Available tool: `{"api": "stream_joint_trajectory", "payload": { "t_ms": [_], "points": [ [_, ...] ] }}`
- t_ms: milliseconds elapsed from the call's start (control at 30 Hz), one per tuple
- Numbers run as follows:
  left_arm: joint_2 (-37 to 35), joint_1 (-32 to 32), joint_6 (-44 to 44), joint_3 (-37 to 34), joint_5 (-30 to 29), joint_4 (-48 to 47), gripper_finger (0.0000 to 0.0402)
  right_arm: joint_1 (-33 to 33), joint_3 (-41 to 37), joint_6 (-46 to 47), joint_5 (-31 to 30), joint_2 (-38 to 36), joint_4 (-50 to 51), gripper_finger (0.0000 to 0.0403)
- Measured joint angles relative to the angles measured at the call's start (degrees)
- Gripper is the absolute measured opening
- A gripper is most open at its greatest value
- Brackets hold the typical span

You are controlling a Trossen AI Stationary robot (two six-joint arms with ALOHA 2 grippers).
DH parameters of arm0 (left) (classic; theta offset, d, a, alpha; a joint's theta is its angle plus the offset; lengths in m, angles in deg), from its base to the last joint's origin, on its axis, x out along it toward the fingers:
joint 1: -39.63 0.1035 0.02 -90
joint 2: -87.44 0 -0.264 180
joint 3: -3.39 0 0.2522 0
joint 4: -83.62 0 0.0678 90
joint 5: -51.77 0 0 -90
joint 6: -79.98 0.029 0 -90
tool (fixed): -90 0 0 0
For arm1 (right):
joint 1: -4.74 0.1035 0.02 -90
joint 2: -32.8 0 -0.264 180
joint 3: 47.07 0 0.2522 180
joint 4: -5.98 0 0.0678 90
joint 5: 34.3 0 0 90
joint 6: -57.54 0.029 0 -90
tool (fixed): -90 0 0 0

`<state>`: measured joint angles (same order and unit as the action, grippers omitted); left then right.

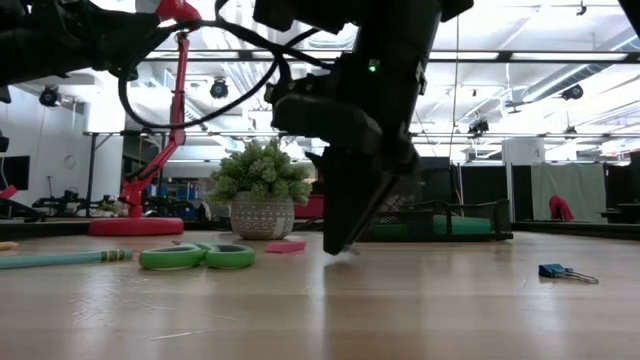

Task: Pick and place office supplies into organizer
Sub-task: Put the left blue binder clip into the black desk organizer

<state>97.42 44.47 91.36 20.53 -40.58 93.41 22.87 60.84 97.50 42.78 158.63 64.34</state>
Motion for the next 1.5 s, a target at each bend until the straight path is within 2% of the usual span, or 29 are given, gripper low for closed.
{"api": "stream_joint_trajectory", "payload": {
  "t_ms": [300,600,967,1500],
  "points": [
    [0.0,0.0,0.0,0.0,0.0,0.0,0.0176,-0.1,2.8,-0.2,-0.7,-0.4,6.6,0.0047],
    [0.0,0.0,0.0,0.0,0.0,0.0,0.0176,-1.9,5.3,-4.4,-5.2,-0.5,9.4,0.0047],
    [0.0,0.0,0.0,0.0,0.0,0.0,0.0176,-8.9,5.8,-6.3,-6.7,-0.6,17.3,0.0047],
    [0.0,0.0,0.0,0.0,0.0,0.0,0.0176,-16.3,5.8,-12.0,-6.7,-1.9,19.1,0.0047]
  ]
}}
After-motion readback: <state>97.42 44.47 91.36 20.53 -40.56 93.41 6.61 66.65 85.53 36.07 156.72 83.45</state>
